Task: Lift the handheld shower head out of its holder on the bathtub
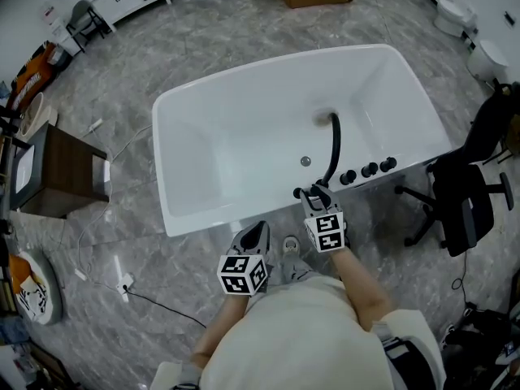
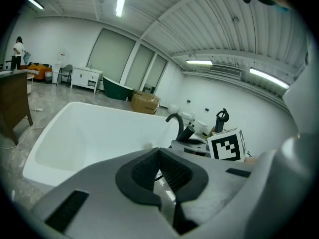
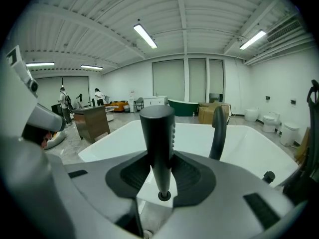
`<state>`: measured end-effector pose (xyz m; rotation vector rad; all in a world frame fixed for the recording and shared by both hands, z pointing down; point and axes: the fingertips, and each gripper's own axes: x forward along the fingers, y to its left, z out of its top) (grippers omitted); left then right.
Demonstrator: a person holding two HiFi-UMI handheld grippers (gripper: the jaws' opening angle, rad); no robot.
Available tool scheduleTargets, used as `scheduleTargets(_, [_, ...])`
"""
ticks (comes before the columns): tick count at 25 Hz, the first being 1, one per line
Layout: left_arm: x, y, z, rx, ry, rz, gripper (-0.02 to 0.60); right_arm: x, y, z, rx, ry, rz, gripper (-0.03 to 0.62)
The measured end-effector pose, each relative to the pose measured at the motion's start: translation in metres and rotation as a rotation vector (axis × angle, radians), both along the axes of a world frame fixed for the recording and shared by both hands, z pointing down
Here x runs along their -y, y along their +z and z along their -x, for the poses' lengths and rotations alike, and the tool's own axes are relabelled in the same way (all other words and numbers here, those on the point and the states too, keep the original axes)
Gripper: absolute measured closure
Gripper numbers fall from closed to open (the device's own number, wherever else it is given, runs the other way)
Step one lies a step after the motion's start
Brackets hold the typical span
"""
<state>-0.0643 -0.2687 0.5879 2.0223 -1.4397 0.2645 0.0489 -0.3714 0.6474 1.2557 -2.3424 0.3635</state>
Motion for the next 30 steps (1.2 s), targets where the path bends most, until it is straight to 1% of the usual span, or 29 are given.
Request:
scheduleTargets(11, [-0.031, -0.014, 0.006, -0.011, 0.048, -0.031, 0.561, -0.030, -0.062, 0.001, 0.031, 0.050, -0.108, 0.453])
scheduleTargets(23, [-0.072, -0.027, 0.012, -0.007, 0.082, -0.068, 0.561, -0.081, -0.124, 0.000, 0.055, 0.087, -0.229, 0.453])
scheduleTargets(30, [-0.104, -0.028, 0.008, -0.011, 0.098, -0.080, 0.561, -0.113, -0.157, -0.007, 0.080, 0.106, -0.303, 0.453])
